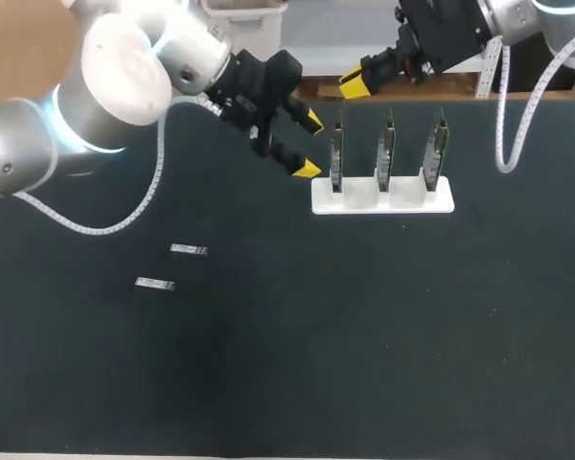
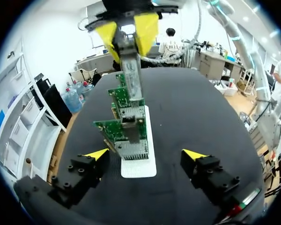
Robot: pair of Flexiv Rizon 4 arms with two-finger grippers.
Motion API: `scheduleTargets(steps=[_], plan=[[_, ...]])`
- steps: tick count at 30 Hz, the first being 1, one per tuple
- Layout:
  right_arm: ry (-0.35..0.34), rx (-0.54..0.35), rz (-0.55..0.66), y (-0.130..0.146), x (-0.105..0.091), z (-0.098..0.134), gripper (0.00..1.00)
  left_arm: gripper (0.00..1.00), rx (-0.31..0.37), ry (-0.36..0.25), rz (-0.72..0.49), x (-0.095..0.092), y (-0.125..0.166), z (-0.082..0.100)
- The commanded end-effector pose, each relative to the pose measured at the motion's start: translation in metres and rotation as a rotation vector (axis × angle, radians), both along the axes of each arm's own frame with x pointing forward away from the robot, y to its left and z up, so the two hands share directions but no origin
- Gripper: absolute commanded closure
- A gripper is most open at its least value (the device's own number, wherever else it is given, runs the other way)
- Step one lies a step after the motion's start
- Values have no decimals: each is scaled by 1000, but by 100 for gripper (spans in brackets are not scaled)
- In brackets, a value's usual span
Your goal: Pick up the optical module with the left hand, and insert it into the network port with the right hand.
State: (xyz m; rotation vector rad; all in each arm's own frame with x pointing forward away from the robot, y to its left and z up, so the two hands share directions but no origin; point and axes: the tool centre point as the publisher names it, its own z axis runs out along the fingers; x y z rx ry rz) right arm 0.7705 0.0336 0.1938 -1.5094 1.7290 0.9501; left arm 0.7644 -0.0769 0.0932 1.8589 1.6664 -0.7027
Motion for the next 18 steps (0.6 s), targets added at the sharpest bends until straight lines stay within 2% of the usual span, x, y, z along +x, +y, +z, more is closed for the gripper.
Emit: scheduleTargets(steps=[1,18], plan=[[-5,-2,-4,0,-4,1,100,0,4,-1,-2,2,-3,2],[-3,-4,-11,0,-9,0,100,0,8,6,3,-1,-2,1]])
